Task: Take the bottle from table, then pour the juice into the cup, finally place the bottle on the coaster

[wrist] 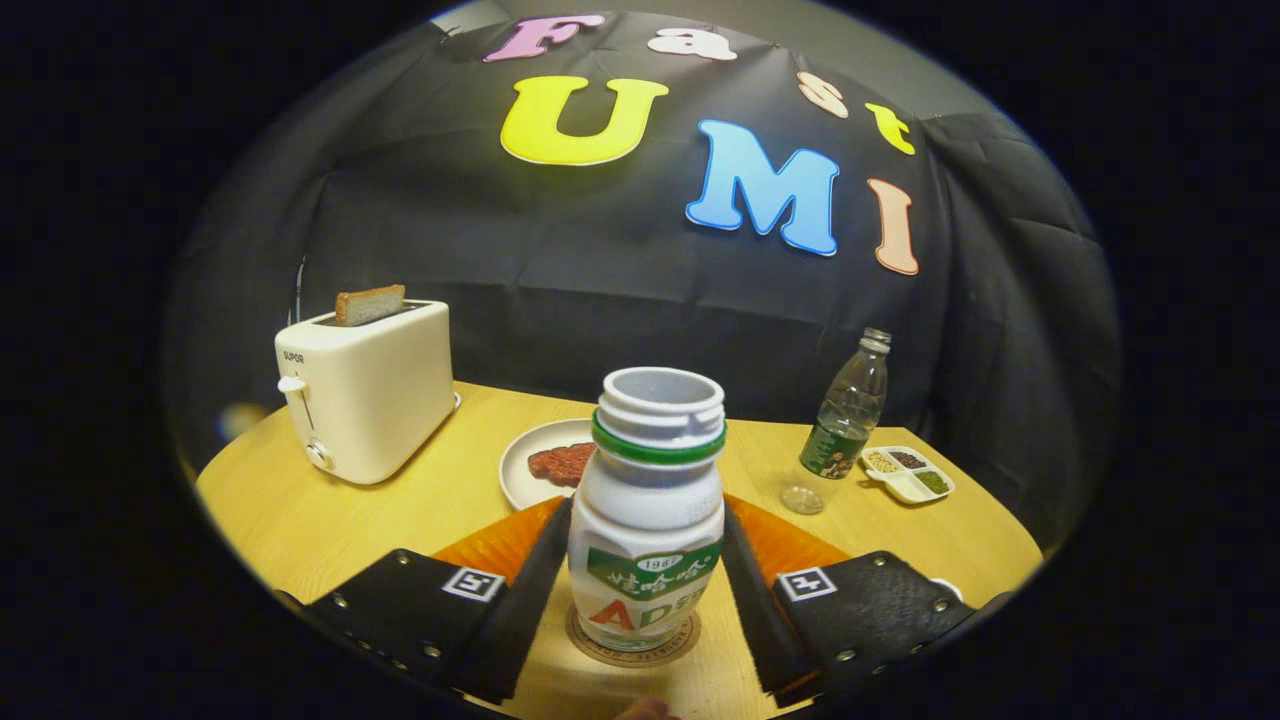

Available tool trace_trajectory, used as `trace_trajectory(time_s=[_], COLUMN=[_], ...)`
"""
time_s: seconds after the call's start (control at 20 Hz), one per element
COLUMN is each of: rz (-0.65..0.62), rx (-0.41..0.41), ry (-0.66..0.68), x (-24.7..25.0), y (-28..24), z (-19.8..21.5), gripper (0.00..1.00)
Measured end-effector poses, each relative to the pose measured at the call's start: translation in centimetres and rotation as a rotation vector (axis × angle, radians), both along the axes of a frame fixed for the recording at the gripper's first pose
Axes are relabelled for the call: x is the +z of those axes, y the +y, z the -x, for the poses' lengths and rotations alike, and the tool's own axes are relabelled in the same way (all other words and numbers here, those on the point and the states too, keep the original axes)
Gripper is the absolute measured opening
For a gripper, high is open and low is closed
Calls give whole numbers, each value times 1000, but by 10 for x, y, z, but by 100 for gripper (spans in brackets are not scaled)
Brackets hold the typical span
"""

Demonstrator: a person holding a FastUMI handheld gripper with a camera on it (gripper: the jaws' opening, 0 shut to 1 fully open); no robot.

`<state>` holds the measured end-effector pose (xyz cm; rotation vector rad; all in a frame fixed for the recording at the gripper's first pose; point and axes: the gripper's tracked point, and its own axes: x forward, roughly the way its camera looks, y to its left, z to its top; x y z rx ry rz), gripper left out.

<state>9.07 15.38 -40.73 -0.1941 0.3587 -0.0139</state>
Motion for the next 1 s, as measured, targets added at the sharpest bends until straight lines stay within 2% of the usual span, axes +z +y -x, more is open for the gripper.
trace_trajectory(time_s=[0.1, 0.4, 0.6, 0.85, 1.0], rz=[5, -52, -137, -134, -131], rx=[13, 50, 114, 92, 88], ry=[-23, -128, -200, -287, -306], x=[13, 92, 190, 309, 357], y=[2, 3, 7, -17, -27], z=[0, 4, 11, 25, 33], gripper=[97, 96, 96, 96, 96])
